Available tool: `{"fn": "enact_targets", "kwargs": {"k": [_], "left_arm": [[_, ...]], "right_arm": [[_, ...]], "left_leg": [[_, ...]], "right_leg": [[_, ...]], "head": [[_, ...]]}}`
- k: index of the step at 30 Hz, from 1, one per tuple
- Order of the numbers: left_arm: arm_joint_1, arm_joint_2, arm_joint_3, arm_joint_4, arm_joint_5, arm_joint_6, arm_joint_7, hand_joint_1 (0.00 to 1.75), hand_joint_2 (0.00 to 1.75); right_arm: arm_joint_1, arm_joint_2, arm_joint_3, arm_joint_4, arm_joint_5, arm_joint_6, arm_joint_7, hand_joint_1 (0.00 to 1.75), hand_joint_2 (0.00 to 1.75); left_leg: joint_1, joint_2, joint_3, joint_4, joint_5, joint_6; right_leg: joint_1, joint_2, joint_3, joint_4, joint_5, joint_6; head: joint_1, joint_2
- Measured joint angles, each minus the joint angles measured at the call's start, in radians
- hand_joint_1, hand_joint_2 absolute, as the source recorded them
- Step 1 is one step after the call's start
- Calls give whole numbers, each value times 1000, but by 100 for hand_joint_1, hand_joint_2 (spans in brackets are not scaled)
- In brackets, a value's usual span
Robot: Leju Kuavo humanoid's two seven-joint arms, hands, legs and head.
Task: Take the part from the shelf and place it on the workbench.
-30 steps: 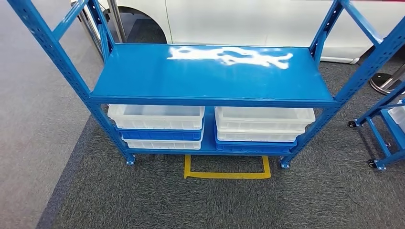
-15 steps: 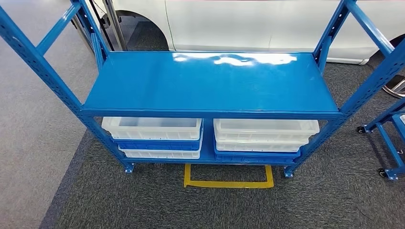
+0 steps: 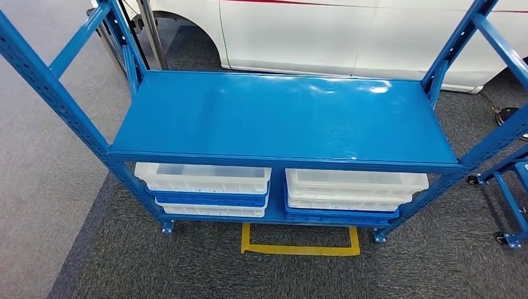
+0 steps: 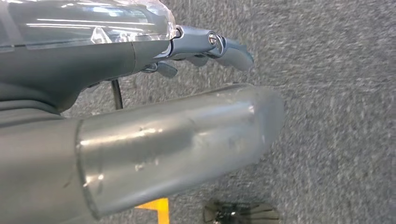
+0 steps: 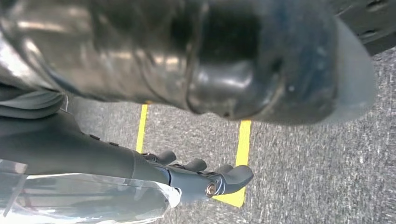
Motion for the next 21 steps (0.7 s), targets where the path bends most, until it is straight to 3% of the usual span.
{"fn": "enact_targets", "kwargs": {"k": [1, 2, 3, 5, 7, 8, 11, 12, 14, 16, 18, 21], "left_arm": [[-1, 0, 0, 0, 0, 0, 0, 0, 0], [-1, 0, 0, 0, 0, -1, 0, 0, 0], [-1, 0, 0, 0, 0, -2, 1, 0, 0], [2, 0, 0, 0, 0, -3, 2, 0, 0], [4, -1, 0, 0, 0, -5, 4, 0, 0], [4, 0, 0, 0, 0, -5, 5, 0, 0], [-1, 0, 0, 0, 0, -4, 10, 0, 0], [-1, 0, 0, 0, 0, -1, 12, 0, 0], [1, 2, 0, 0, 0, 4, 17, 0, 0], [1, 2, 0, 0, -1, 7, 22, 0, 0], [2, 2, 0, 0, -1, 9, 25, 0, 0], [3, 2, 0, 0, 0, 11, 29, 0, 0]], "right_arm": [[1, 0, 1, 1, -9, 0, 3, 0, 0], [1, 0, 2, 2, -25, 0, 8, 0, 0], [2, 0, 3, 4, -46, -2, 15, 0, 0], [3, 0, 10, 6, -82, -11, 29, 0, 0], [4, 0, 22, 7, -93, -25, 36, 0, 0], [5, 0, 29, 7, -92, -32, 38, 0, 44], [13, 0, 46, 6, -88, -45, 43, 0, 175], [14, 0, 50, 6, -88, -48, 47, 0, 175], [15, 1, 55, 6, -88, -56, 54, 0, 175], [15, 1, 56, 6, -88, -66, 58, 0, 87], [15, 1, 57, 6, -90, -74, 58, 0, 0], [15, 1, 58, 6, -94, -75, 59, 0, 0]], "left_leg": [[-1, 2, 2, 0, -3, 3], [-2, 5, 5, 0, -6, 5], [-3, 8, 10, 0, -9, 6], [-4, 16, 23, 0, -18, 4], [-8, 22, 32, 2, -29, -7], [-10, 25, 33, 3, -33, -13], [-10, 30, 40, 1, -37, -32], [-10, 28, 42, -2, -36, -33], [-10, 24, 45, -7, -37, -20], [-11, 24, 49, -13, -35, -11], [-10, 23, 51, -16, -33, -17], [-10, 22, 52, -18, -32, -21]], "right_leg": [[0, 0, -40, 62, -18, 2], [0, 0, -70, 99, -18, 4], [0, 0, -83, 102, 3, 4], [1, -11, -58, 5, 91, -2], [8, -27, -18, -109, 150, -13], [11, -31, -8, -137, 158, -17], [11, -24, -5, -153, 159, -32], [10, -22, -3, -157, 160, -34], [10, -20, 2, -161, 161, -35], [12, -19, 4, -159, 157, -36], [13, -19, 5, -159, 155, -39], [13, -19, 6, -158, 153, -41]], "head": [[0, 0], [0, 0], [0, 0], [0, 0], [0, 0], [0, 0], [-1, 0], [-1, 0], [-2, 0], [-2, 0], [-2, 0], [-2, 0]]}}
